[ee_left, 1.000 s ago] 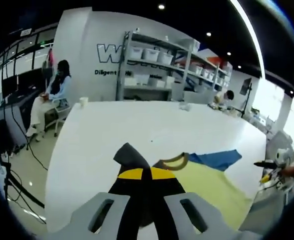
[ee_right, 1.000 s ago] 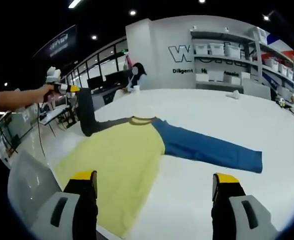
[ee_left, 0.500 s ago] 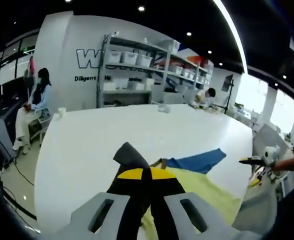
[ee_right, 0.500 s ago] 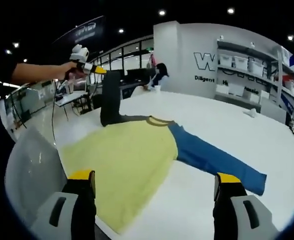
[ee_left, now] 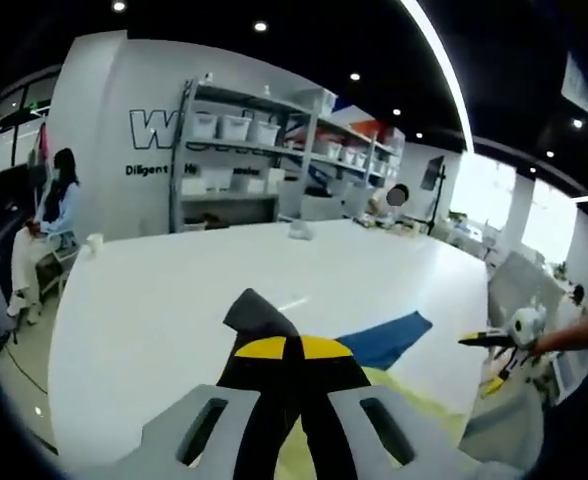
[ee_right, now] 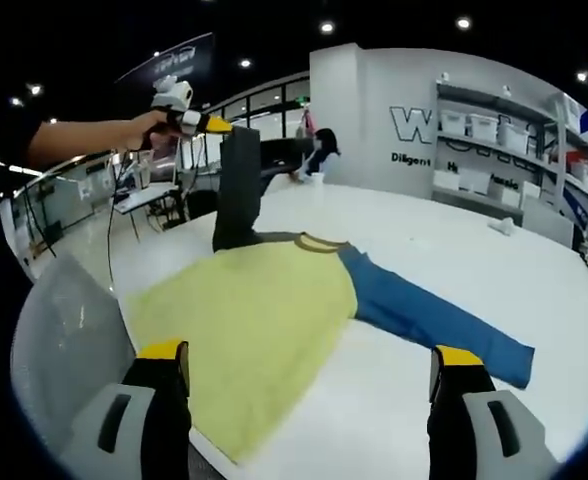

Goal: Fold the garment on the visible template until the final outline fits inside the template.

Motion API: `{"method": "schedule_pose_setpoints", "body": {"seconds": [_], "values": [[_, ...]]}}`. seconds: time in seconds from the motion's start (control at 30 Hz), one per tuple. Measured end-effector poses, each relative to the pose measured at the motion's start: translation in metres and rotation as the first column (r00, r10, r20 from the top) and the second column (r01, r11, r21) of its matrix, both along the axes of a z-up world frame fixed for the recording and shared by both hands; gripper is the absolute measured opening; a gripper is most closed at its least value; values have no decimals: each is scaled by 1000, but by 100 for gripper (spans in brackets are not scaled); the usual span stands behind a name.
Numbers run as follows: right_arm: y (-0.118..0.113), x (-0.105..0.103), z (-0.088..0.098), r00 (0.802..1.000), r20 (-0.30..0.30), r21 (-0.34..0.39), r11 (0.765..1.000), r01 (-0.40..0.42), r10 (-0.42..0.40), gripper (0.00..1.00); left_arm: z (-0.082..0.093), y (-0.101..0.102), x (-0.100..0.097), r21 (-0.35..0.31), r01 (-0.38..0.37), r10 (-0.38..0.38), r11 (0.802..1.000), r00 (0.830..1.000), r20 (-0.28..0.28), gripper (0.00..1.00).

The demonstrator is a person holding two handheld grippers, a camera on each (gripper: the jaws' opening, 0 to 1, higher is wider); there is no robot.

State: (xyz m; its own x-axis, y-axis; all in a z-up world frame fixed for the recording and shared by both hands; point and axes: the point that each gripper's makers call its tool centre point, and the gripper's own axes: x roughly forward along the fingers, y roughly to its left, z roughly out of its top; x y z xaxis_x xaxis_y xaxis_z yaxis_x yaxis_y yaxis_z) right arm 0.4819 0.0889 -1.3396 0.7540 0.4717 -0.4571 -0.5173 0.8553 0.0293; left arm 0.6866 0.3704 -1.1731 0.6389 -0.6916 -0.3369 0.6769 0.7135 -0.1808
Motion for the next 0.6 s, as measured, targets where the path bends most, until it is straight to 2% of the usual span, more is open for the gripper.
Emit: {"method": "schedule_pose_setpoints", "body": {"seconds": [0.33, 0.43, 0.6], "values": [[0, 0, 3, 1000, 7, 11, 1000, 10, -11, 99, -19, -33, 1, -4, 37, -37, 999, 998, -45, 1], [-2, 1, 4, 1000, 7, 15, 1000, 19, -19, 99, -31, -44, 4, 32, 37, -35, 999, 998, -60, 1], [-3, 0, 5, 1000, 7, 24, 999, 26, -26, 99, -40, -57, 7, 42, 39, -35, 998, 997, -73, 1]]}}
